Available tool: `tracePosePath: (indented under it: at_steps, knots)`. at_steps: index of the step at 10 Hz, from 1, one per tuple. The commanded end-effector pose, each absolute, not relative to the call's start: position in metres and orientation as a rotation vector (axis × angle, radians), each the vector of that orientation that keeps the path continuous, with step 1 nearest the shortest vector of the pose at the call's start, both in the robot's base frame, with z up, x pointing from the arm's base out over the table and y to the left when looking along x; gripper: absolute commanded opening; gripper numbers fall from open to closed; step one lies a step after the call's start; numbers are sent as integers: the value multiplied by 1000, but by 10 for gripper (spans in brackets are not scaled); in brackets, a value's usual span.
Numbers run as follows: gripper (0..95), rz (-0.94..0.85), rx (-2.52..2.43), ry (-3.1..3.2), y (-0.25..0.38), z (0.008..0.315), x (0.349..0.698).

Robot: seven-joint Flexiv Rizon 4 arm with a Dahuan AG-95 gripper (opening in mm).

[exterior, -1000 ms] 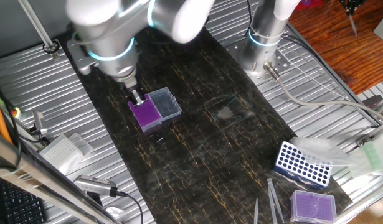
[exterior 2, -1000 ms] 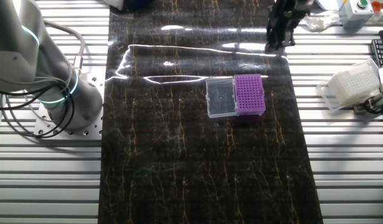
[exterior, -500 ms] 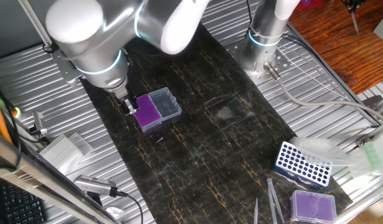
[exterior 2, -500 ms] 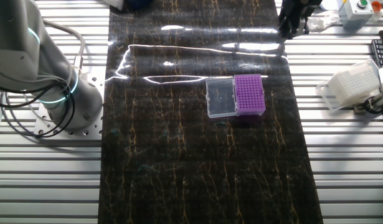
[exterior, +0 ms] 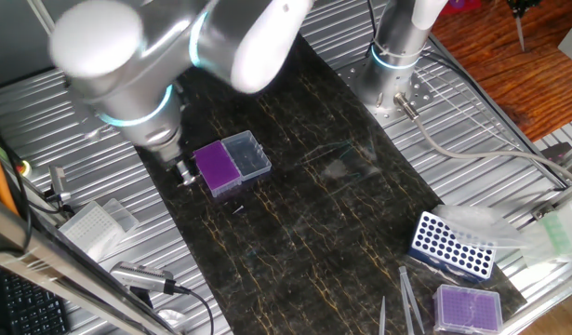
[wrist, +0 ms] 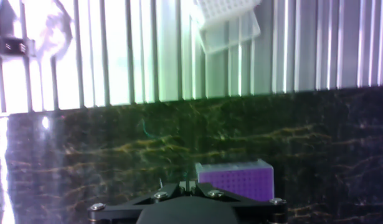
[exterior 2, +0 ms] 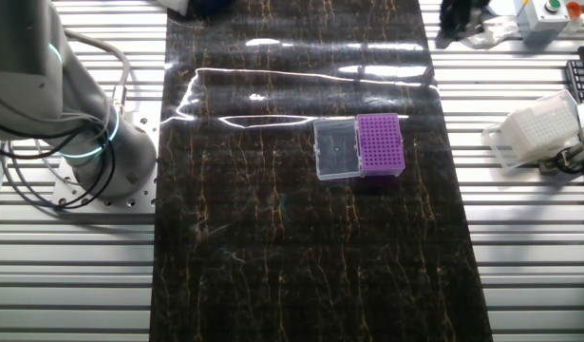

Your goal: Insert a small pipette tip into the holder for small pipette tips

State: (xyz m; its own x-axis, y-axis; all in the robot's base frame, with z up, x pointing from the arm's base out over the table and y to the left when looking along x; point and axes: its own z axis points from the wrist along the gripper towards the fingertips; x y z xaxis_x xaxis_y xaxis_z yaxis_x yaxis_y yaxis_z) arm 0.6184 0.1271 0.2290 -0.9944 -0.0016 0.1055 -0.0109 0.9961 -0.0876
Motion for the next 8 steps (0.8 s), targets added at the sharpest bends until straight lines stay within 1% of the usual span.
tracePosePath:
  at_steps: [1,8]
  knots:
    - [0,132,-3,-3044,132,233,619]
    - [0,127,-90,-3045,177,248,637]
